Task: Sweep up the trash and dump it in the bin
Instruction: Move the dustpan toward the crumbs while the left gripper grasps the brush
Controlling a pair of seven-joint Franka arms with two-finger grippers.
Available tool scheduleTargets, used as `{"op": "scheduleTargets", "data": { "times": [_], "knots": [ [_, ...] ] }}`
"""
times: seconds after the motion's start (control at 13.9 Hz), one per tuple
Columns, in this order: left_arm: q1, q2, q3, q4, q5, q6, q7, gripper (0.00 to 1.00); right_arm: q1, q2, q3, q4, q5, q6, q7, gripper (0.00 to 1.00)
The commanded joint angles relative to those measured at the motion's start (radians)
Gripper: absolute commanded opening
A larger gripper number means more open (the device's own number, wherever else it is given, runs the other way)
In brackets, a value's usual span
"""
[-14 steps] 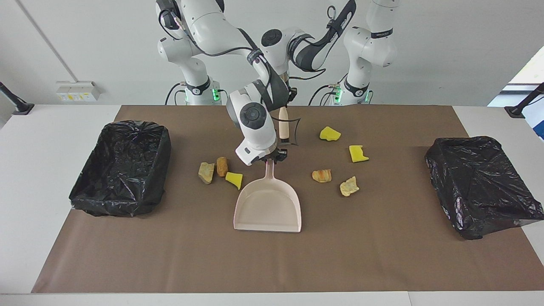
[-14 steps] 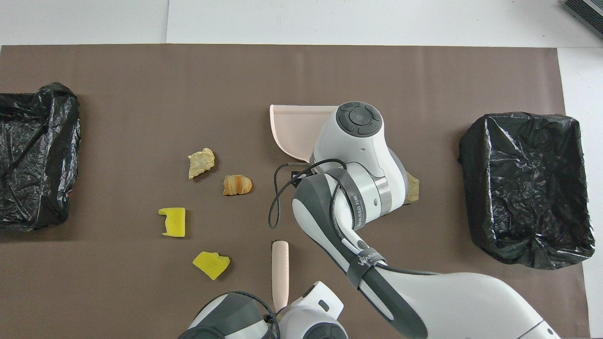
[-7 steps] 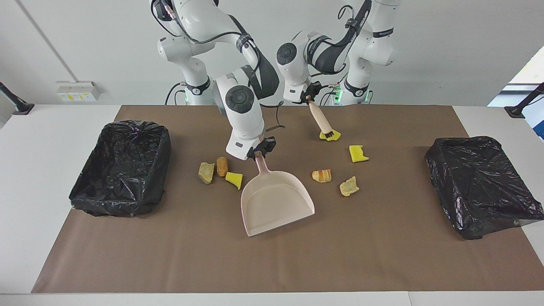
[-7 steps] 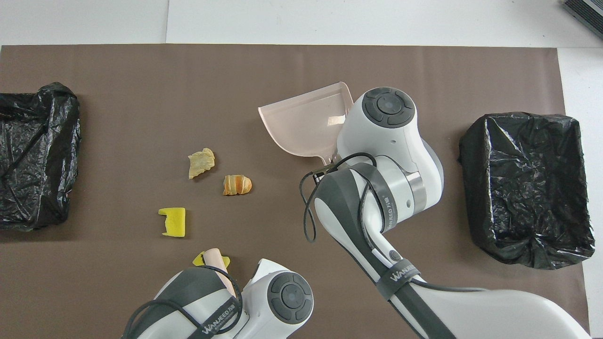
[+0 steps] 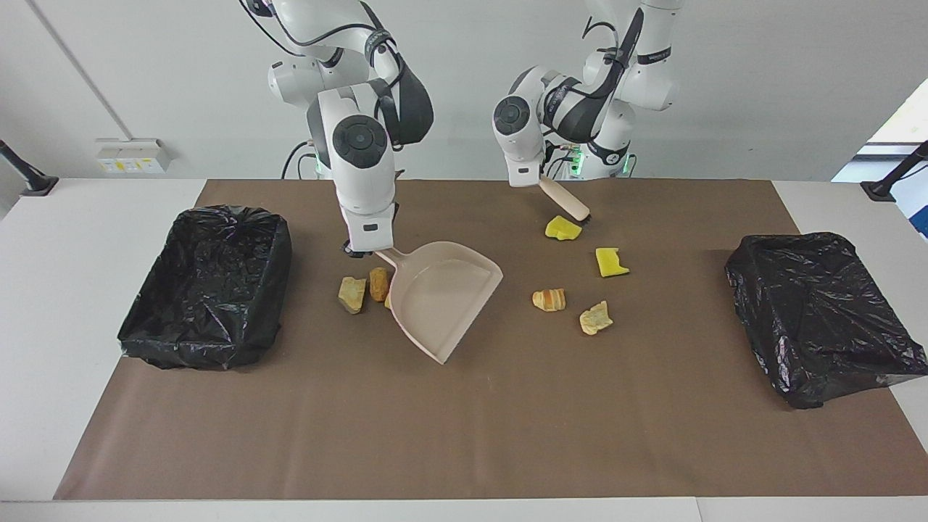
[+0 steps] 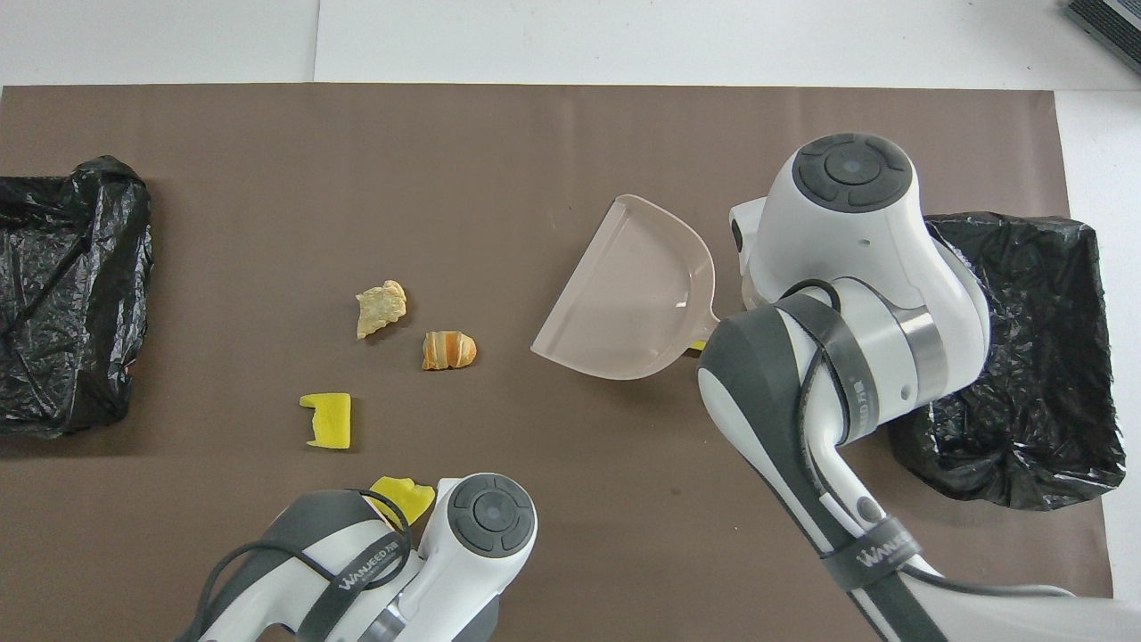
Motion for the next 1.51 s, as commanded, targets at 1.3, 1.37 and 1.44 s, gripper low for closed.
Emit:
{"op": "scheduleTargets", "data": {
  "times": [1.3, 1.37, 1.44],
  "knots": [
    [0.354, 0.162, -0.007, 0.319, 0.16, -0.184, 0.469, 0.0, 0.171, -0.088, 0.02, -0.37, -0.167, 0.292, -0.033, 0.0],
    [0.384, 0.153, -0.006, 0.305, 0.218, -0.181, 0.543, 0.0, 0.174, -0.081, 0.02, -0.371, -0.167, 0.314, -0.018, 0.0],
    [0.414, 0.153, -0.007, 0.301, 0.27, -0.175, 0.603, 0.0, 0.174, -0.078, 0.02, -0.371, -0.167, 0.321, -0.018, 0.0]
  ]
}}
